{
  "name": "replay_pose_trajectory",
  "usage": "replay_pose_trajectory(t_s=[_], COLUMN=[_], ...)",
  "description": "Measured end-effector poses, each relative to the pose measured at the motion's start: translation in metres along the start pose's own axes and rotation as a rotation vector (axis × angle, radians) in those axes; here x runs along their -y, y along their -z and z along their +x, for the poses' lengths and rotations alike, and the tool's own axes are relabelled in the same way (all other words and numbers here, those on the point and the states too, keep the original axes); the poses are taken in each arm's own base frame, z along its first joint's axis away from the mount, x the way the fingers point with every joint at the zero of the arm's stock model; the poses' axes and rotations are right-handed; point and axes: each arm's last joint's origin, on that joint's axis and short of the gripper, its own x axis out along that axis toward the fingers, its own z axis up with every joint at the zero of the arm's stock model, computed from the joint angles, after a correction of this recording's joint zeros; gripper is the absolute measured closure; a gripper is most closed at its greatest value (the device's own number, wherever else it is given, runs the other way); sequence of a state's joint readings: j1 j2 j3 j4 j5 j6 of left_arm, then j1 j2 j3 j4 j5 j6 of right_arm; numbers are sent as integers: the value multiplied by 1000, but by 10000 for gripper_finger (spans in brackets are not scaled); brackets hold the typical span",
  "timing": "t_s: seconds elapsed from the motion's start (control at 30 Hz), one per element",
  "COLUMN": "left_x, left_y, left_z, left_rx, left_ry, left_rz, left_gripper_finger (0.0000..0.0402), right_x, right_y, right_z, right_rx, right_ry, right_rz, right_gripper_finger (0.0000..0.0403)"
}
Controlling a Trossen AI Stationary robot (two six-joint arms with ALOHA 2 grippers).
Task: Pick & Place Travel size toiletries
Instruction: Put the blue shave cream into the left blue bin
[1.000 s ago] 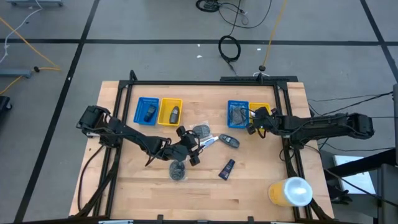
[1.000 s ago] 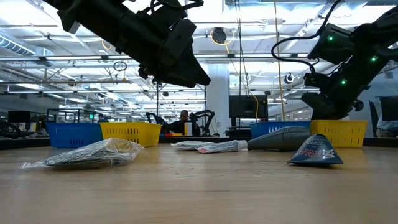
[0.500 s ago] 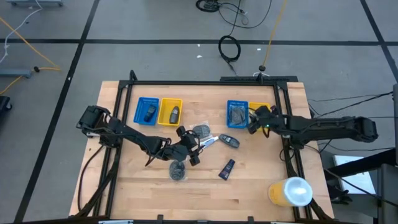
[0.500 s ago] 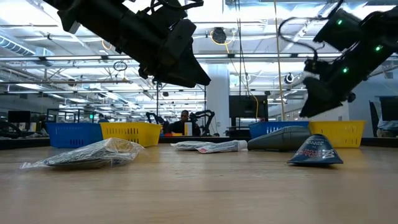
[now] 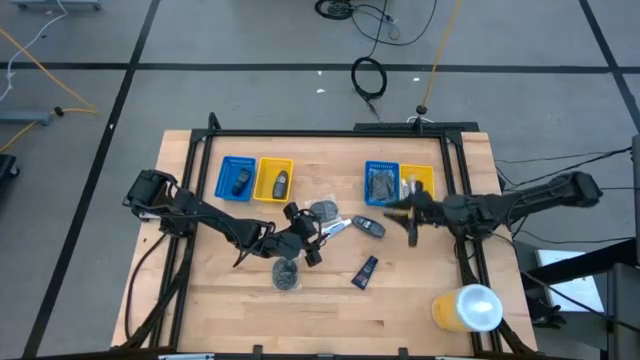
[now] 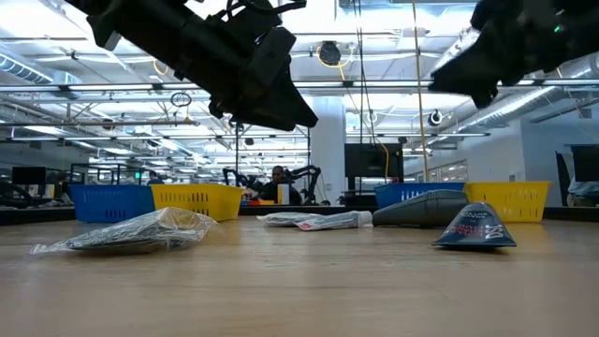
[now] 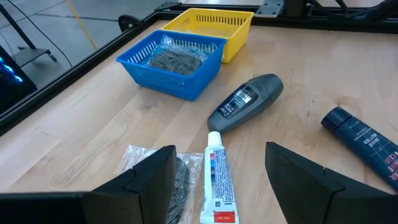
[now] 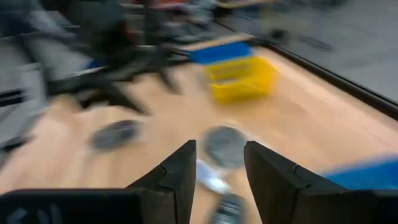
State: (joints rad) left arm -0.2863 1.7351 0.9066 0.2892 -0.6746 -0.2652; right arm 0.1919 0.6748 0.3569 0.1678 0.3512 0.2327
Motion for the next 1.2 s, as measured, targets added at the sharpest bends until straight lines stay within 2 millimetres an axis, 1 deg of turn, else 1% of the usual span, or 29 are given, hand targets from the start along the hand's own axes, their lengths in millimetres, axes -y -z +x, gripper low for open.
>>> replay_pose_trajectory(t_s=[0.1,0.2,0.33,0.43,0.53,0.63,0.7,0.77,0.87,0.97,1.03,1.2], left_x=[0,2,12,23,35,48,57,65,76,83,86,95], left_y=[-1,-4,-10,-12,-6,4,10,16,24,18,14,14], left_z=[0,-1,-7,-13,-13,-5,3,13,31,49,61,88], left_rx=[6,35,105,162,214,226,215,200,173,170,154,14], left_ry=[2,14,68,112,144,159,161,166,275,381,386,330], left_rz=[-5,-27,-21,2,20,34,50,85,117,52,7,103], left_gripper_finger=[160,160,160,160,160,160,160,160,160,160,160,154], right_x=[-18,-35,-63,-83,-96,-100,-100,-99,-96,-95,-96,-96], right_y=[2,12,32,48,70,84,90,92,93,90,88,85], right_z=[3,7,11,15,17,21,23,24,23,22,21,19], right_rx=[10,-31,-100,-118,-186,-231,-271,-292,-320,-320,-309,-310], right_ry=[-138,-286,-519,-603,-657,-650,-631,-591,-558,-556,-560,-596], right_rz=[-93,-192,-296,-336,-389,-413,-392,-357,-343,-337,-331,-319], right_gripper_finger=[280,282,282,282,282,282,280,274,256,232,218,197])
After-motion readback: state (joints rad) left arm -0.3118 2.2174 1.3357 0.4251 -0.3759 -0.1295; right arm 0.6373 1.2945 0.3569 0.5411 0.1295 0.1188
